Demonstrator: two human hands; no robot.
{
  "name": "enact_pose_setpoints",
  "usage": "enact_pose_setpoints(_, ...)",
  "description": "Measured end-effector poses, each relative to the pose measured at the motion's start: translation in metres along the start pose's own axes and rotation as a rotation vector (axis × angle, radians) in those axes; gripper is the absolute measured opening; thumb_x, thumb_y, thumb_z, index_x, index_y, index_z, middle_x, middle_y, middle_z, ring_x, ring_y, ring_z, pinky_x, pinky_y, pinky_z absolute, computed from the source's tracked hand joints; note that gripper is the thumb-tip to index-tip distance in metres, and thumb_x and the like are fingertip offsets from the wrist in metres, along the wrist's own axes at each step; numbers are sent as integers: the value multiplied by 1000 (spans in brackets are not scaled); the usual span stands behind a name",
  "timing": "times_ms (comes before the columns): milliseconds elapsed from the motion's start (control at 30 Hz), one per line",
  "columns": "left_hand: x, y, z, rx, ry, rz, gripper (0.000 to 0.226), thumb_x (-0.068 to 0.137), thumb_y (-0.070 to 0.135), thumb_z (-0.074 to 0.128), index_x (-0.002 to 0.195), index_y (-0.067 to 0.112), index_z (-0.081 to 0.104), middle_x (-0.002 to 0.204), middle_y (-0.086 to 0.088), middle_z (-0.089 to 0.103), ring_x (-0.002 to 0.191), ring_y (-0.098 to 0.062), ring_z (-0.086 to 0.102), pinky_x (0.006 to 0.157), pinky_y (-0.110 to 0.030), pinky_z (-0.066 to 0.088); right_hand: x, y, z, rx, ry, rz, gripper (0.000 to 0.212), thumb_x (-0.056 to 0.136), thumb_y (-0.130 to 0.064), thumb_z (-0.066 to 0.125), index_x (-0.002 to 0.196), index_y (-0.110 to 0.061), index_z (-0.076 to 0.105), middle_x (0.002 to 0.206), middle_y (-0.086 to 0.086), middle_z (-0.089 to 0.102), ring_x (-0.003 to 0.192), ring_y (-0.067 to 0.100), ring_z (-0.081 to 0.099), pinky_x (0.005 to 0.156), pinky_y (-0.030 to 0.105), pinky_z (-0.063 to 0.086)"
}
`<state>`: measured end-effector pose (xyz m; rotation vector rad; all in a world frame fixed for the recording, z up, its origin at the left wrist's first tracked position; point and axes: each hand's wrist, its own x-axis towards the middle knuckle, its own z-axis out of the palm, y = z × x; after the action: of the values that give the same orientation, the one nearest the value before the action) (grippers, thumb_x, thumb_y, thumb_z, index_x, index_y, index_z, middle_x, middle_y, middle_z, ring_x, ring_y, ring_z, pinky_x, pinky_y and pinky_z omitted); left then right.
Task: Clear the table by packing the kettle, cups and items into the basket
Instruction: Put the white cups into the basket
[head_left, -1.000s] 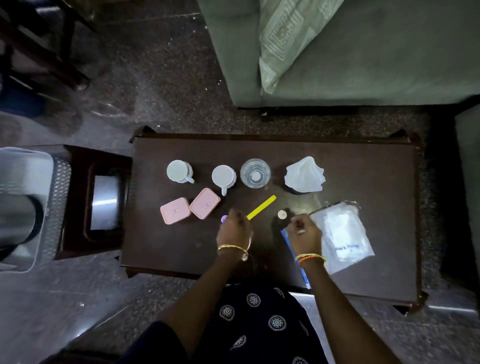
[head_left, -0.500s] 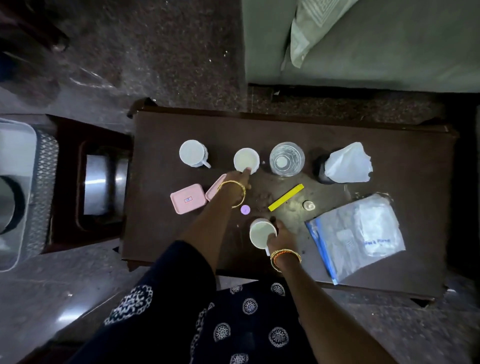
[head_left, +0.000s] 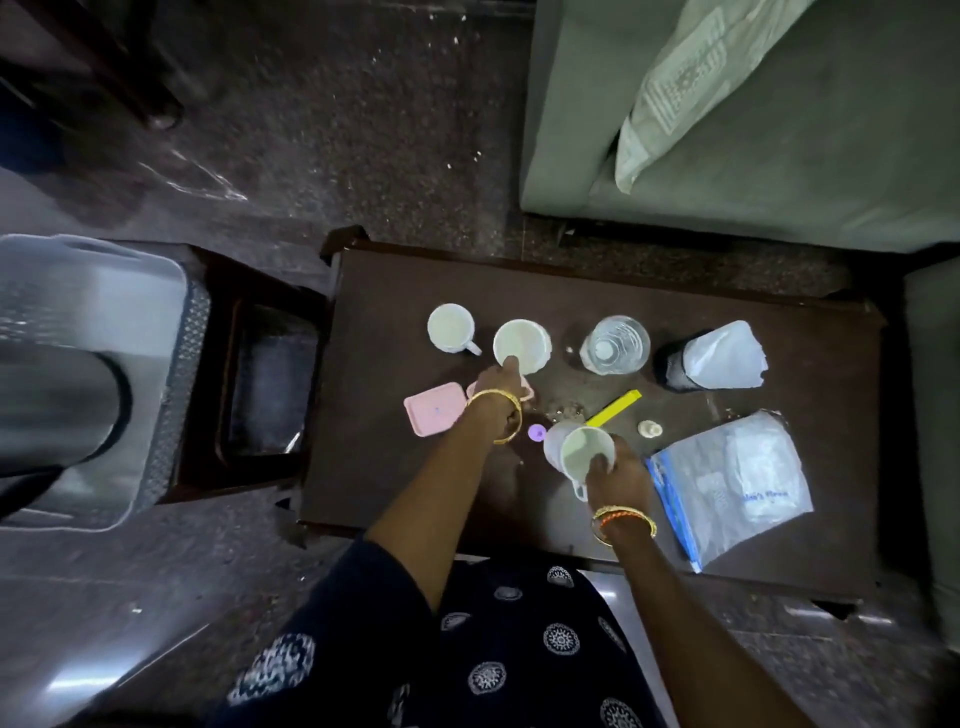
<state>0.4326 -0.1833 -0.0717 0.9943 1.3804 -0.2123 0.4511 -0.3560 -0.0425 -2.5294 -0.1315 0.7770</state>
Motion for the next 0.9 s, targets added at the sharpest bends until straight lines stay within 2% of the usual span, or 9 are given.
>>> enact_pose_setpoints(100, -31, -4, -55, -133, 64, 30, 38, 92, 26, 34, 114, 1, 54, 78, -14, 61, 48, -23, 48, 46, -22, 37, -19, -46, 3, 71, 57, -70, 41, 80, -19, 46, 114, -1, 60, 104, 30, 66, 95, 47, 59, 77, 42, 46)
enact_pose_setpoints(200, -51, -13, -123, -187, 222, 83, 32, 92, 24, 35, 101, 1, 55, 80, -14, 57, 44, -20, 46, 41, -21, 33, -35, -102, 23, 144, 35, -144, 35, 80, -21, 46, 99, 4, 62, 94, 31, 66, 87, 42, 61, 70, 36, 42)
enact_pose_setpoints(300, -61, -17, -202, -259, 425, 139, 28, 92, 23, 38, 73, 9, 52, 76, -16, 58, 47, -26, 47, 47, -26, 37, -53, -172, 59, 208, -96, -252, 28, 83, -17, 51, 101, 2, 60, 93, 27, 67, 87, 35, 60, 72, 32, 42)
enact_pose_setpoints(433, -56, -14, -302, -308, 601, 180, 37, 87, 32, 36, 77, 3, 56, 83, -33, 59, 69, -45, 56, 73, -51, 50, -74, -267, 116, 190, -199, -393, 19, 83, -13, 58, 102, -11, 56, 87, 12, 66, 87, 32, 62, 71, 29, 41)
enact_pose_setpoints(500, -44, -10, -345, -325, 647, 183, 34, 89, 30, 35, 66, 11, 50, 77, -26, 59, 58, -37, 55, 69, -45, 48, -80, -310, 146, 168, -264, -444, 19, 80, -13, 60, 98, -12, 56, 91, 13, 68, 88, 33, 62, 69, 28, 41)
enact_pose_setpoints(533, -35, -7, -366, -330, 664, 174, 33, 90, 29, 35, 66, 10, 48, 81, -28, 62, 61, -38, 58, 72, -45, 50, -82, -331, 164, 152, -297, -463, 19, 79, -12, 60, 98, -10, 57, 95, 15, 68, 90, 33, 62, 70, 27, 41)
enact_pose_setpoints(633, -5, 4, -416, -385, 631, 133, 36, 91, 28, 32, 95, 1, 56, 110, -35, 62, 87, -38, 63, 85, -48, 51, -88, -379, 213, 93, -330, -473, 22, 77, -12, 59, 97, -5, 59, 103, 19, 67, 96, 35, 62, 77, 31, 47)
enact_pose_setpoints(767, 23, 16, -443, -355, 563, 18, 48, 96, 29, 28, 119, -5, 51, 125, -32, 57, 115, -43, 57, 103, -50, 45, -89, -409, 265, 39, -390, -380, 31, 78, -12, 56, 105, 2, 56, 113, 26, 63, 95, 44, 65, 81, 52, 55)
enact_pose_setpoints(900, 34, 21, -456, -230, 525, -42, 46, 99, 25, 30, 130, -4, 46, 136, -26, 51, 124, -38, 52, 101, -36, 46, -89, -423, 298, -79, -348, -363, 38, 80, -14, 58, 113, 5, 56, 117, 27, 63, 102, 42, 63, 87, 47, 55)
